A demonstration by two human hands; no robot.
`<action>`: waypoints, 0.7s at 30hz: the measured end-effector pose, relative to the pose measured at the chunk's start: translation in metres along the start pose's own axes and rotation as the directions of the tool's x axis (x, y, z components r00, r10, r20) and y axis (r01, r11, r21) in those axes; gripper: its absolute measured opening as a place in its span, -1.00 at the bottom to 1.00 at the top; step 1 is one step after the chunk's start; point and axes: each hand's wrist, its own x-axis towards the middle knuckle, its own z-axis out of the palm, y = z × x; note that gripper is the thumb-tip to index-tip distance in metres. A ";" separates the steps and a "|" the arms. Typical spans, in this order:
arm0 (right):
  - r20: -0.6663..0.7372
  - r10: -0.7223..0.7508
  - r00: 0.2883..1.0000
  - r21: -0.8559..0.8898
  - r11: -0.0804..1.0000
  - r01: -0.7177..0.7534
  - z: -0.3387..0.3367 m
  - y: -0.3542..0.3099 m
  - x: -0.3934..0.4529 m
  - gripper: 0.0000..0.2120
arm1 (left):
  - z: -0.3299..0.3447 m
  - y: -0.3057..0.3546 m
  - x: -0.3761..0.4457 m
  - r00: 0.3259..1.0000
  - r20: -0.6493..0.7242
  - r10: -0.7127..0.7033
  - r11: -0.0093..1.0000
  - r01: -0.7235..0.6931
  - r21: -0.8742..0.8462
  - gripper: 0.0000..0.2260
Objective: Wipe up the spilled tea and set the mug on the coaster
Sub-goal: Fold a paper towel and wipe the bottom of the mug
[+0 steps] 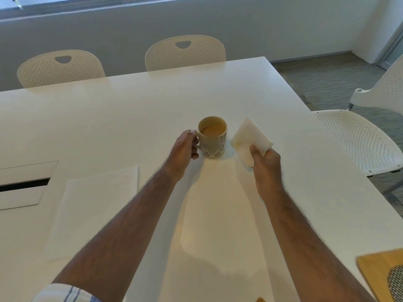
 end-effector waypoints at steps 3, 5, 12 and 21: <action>0.026 0.058 0.998 0.037 0.998 -0.059 0.007 0.003 0.000 -0.88 | -0.003 0.010 -0.003 1.000 0.004 0.020 0.999 -0.020 -0.037 -0.73; 0.104 0.094 0.990 0.105 0.989 -0.104 0.013 0.004 -0.001 -0.83 | -0.005 0.017 -0.005 1.000 0.009 0.024 0.997 -0.023 -0.075 -0.74; 0.494 0.097 0.864 0.466 0.809 -0.358 0.043 -0.009 -0.008 -0.53 | -0.003 0.037 -0.018 0.994 0.090 0.057 0.983 -0.041 -0.177 -0.76; 0.657 0.121 0.744 0.514 0.650 -0.560 0.056 -0.015 -0.025 -0.55 | -0.004 0.047 -0.026 0.987 0.108 0.119 0.982 -0.101 -0.158 -0.76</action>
